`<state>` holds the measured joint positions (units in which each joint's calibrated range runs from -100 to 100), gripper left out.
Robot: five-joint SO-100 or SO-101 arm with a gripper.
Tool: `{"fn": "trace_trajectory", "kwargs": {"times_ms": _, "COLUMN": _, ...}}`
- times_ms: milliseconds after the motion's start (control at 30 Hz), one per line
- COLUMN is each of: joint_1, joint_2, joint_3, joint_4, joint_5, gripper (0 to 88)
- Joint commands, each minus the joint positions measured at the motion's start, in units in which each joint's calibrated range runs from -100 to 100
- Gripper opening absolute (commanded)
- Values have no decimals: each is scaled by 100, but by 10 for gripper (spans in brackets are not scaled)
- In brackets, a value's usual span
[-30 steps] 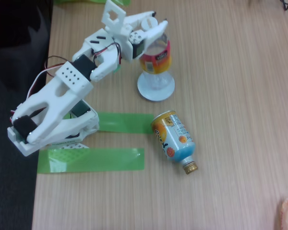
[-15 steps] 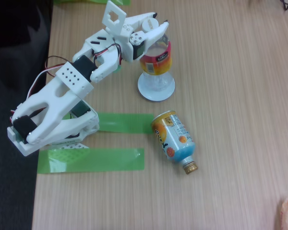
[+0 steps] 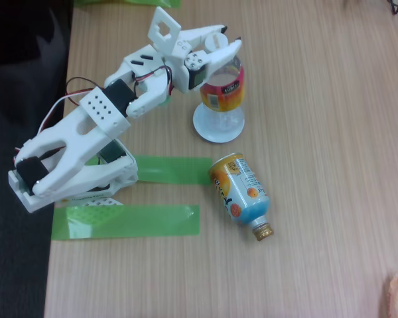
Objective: Pick up the plastic bottle and stand it up on the white place
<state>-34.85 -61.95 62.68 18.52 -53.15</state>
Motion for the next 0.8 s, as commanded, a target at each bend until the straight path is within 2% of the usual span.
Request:
{"fn": "trace_trajectory", "kwargs": {"times_ms": 0, "joint_1": 33, "joint_2": 9, "joint_3": -43, "joint_4": 19, "joint_5": 18, "gripper": 22}}
{"fn": "trace_trajectory", "kwargs": {"times_ms": 767, "joint_1": 4, "joint_2": -453, "joint_3": 39, "joint_4": 88, "joint_5": 18, "gripper": 23}}
